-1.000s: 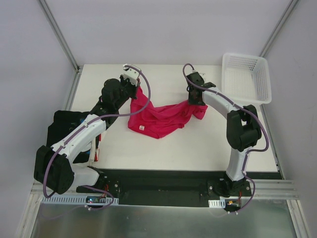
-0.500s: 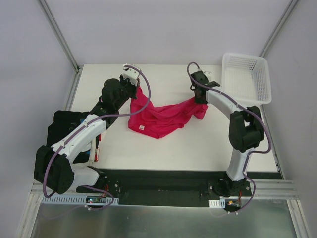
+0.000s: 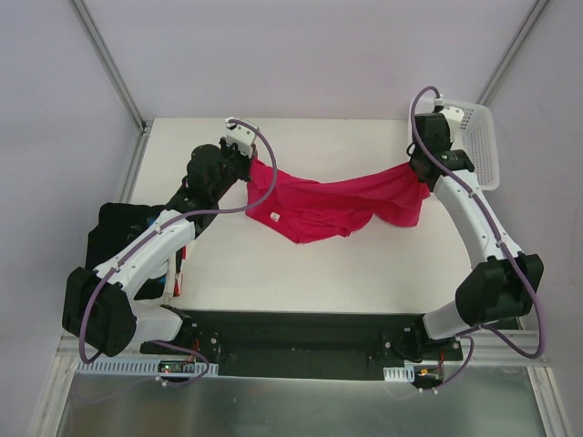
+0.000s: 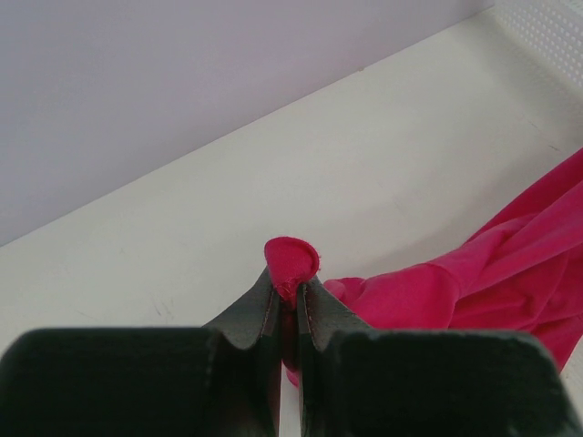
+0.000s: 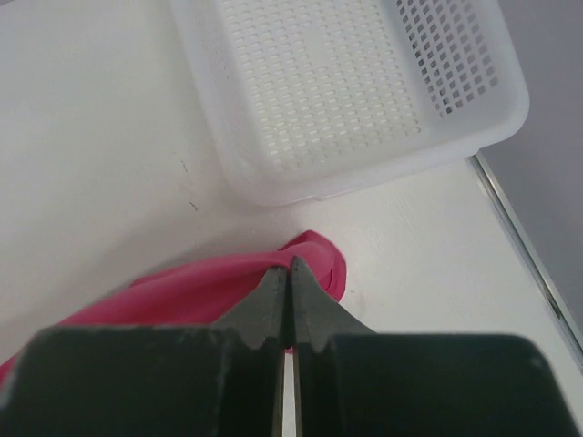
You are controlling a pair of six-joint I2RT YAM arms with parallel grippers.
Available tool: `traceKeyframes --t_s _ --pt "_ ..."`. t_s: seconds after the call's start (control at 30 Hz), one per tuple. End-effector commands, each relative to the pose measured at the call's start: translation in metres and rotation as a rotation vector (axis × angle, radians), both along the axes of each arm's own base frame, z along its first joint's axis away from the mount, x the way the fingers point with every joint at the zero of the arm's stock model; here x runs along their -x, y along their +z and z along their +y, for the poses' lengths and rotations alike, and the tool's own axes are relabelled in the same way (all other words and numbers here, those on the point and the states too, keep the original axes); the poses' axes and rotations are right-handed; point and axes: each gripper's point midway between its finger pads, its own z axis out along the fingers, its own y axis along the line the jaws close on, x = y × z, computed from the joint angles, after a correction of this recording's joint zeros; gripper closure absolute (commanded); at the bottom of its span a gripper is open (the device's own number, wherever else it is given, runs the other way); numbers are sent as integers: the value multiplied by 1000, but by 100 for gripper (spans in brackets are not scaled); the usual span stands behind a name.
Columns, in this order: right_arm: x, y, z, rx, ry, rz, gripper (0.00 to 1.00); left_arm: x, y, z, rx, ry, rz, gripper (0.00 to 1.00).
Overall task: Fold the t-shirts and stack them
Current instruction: Flatten out the tshirt
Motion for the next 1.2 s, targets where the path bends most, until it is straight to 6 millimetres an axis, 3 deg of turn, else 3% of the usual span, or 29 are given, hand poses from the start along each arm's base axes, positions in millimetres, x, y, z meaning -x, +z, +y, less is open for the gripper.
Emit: traceKeyframes --t_s 0.0,0.27,0.33,0.37,0.43,0.47,0.5,0.6,0.83,0.87,0.9,0.93,0.97,1.0,1.03,1.13,1.17 --pt "6 9 -5 21 23 -5 98 -1 28 7 40 24 -81 100" --pt "-5 -1 2 -3 60 9 94 4 36 9 52 23 -97 100" --pt "-14 -11 7 -12 82 30 94 4 38 9 56 23 -98 100" --pt "-20 -9 10 -16 97 27 94 4 38 8 63 20 -95 100" --pt "-32 -27 19 -32 123 75 94 4 36 8 66 21 -89 100" --pt "-40 -23 23 -39 132 70 95 5 34 8 68 22 -84 100" --pt "-47 -39 26 -39 137 113 95 5 33 8 70 23 -81 100" --pt "-68 -53 39 -71 177 149 96 6 31 9 70 24 -80 100" --pt "-115 -74 60 -94 249 220 96 1 28 7 64 24 -74 100" --pt "-118 -93 63 -89 256 267 96 0 29 7 64 26 -76 100" --pt "-130 -82 64 -84 266 240 95 0 29 6 65 23 -73 100" --pt "-134 -86 64 -76 269 253 93 -1 29 5 63 23 -73 100" --pt "-135 -106 63 -68 268 309 91 -2 28 5 62 21 -71 100" --pt "-138 -109 62 -59 265 321 89 -3 28 4 62 21 -71 100" --pt "-145 -104 62 -54 261 308 81 -3 27 3 59 18 -68 100" --pt "-138 -125 58 -51 244 354 72 -3 26 5 56 24 -69 100" --pt "-142 -111 57 -51 242 304 70 -3 26 5 55 24 -68 100"
